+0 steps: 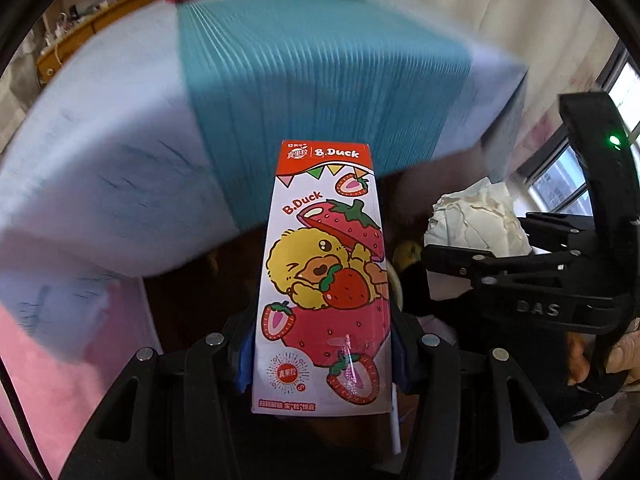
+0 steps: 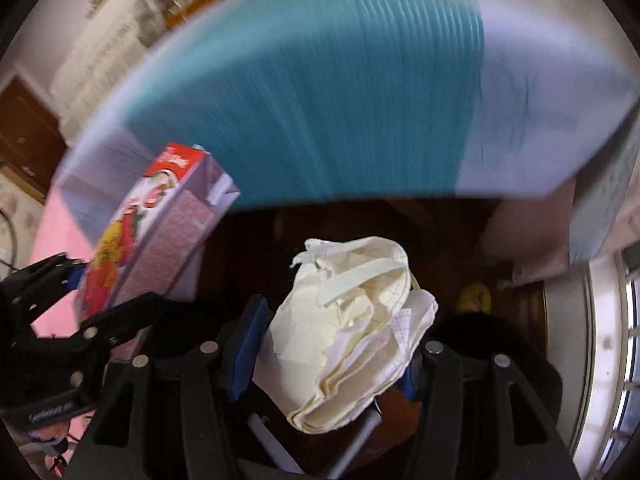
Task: Collect trash
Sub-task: 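Carry both items over the bin and open both tools to drop them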
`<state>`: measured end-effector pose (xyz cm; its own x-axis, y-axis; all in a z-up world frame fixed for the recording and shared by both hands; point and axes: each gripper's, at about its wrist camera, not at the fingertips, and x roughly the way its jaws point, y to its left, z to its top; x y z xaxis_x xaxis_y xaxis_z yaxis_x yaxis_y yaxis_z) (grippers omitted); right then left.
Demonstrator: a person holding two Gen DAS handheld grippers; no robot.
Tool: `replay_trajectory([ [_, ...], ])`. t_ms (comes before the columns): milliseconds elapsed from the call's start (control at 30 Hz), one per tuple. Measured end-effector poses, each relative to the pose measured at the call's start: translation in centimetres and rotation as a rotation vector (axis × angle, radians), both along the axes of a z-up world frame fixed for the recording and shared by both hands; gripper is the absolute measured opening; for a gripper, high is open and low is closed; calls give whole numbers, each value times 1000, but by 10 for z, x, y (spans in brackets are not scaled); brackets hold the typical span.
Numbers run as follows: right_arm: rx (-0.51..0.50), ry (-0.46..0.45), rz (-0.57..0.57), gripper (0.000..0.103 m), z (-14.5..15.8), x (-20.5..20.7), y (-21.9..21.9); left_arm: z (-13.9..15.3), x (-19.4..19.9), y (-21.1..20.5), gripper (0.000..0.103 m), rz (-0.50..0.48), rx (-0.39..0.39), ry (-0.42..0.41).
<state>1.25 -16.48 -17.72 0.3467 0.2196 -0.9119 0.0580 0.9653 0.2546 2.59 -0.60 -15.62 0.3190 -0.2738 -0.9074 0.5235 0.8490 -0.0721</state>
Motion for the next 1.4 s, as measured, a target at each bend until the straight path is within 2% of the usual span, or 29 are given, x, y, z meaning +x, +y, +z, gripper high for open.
replay_trajectory([
  [100,11,81,-37,56,-42,7,-8,-36,8,-17,50,-3,50,20],
  [200,-16,109,-18,56,-69,11,-7,-65,18,-29,50,6,79,39],
  [467,61,153,-18,59,-117,14,-20,-130,31,-44,50,68,104,110],
  [633,98,186,-54,61,-147,13,-30,-155,30,-47,51,84,115,150],
  [800,163,209,-101,68,-159,20,-38,-162,40,-48,52,87,115,170],
  [933,192,210,-124,76,-161,20,-41,-167,44,-46,66,103,137,177],
  [967,194,210,-130,76,-163,21,-43,-170,46,-44,74,107,141,176],
  [1033,196,213,-143,76,-165,21,-45,-171,46,-42,80,113,142,173],
  [1400,168,194,-148,76,-165,21,-44,-162,49,-24,81,187,116,128],
])
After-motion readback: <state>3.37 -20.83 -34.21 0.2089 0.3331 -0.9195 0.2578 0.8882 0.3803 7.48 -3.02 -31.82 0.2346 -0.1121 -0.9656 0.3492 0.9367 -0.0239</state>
